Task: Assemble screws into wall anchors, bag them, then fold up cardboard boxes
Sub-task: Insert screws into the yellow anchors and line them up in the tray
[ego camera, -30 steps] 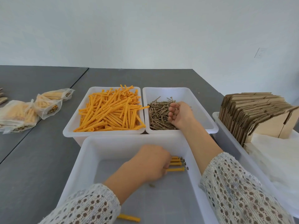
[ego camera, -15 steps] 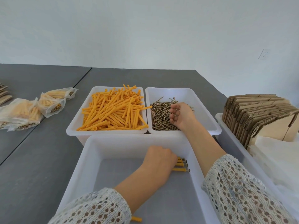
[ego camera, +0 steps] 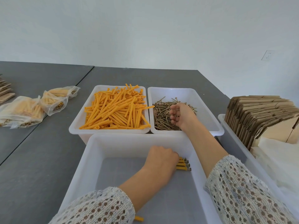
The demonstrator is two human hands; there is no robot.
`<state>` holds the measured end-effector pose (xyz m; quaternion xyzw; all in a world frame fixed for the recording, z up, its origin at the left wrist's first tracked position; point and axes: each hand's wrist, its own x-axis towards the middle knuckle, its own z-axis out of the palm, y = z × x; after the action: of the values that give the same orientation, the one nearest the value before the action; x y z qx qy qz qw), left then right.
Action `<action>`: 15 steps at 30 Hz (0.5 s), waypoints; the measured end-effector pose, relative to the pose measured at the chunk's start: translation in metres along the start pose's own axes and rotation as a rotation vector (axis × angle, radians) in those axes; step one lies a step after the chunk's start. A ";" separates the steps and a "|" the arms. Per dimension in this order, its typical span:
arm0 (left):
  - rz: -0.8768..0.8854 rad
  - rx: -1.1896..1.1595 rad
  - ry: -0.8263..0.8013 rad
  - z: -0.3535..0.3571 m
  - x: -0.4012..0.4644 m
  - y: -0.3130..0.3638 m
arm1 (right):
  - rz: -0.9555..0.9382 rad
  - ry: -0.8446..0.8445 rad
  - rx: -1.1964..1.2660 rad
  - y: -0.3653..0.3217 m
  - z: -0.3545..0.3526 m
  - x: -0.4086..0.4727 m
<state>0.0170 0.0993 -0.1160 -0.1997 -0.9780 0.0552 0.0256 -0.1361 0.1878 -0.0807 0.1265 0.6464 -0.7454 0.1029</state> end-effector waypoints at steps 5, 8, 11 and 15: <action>-0.008 -0.067 0.024 -0.002 0.000 -0.002 | 0.004 -0.004 -0.059 -0.001 0.002 -0.002; -0.003 -0.125 0.110 -0.012 0.000 -0.007 | -0.050 0.049 -0.154 0.001 0.005 -0.002; -0.040 -0.178 0.387 -0.028 0.002 -0.022 | -0.257 0.142 -0.428 0.008 0.007 0.003; -0.179 -0.211 0.665 -0.040 0.000 -0.054 | -0.471 0.233 -0.782 0.015 0.008 0.005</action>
<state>-0.0012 0.0544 -0.0704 -0.1217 -0.9300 -0.1166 0.3265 -0.1369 0.1779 -0.0950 0.0111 0.8970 -0.4298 -0.1024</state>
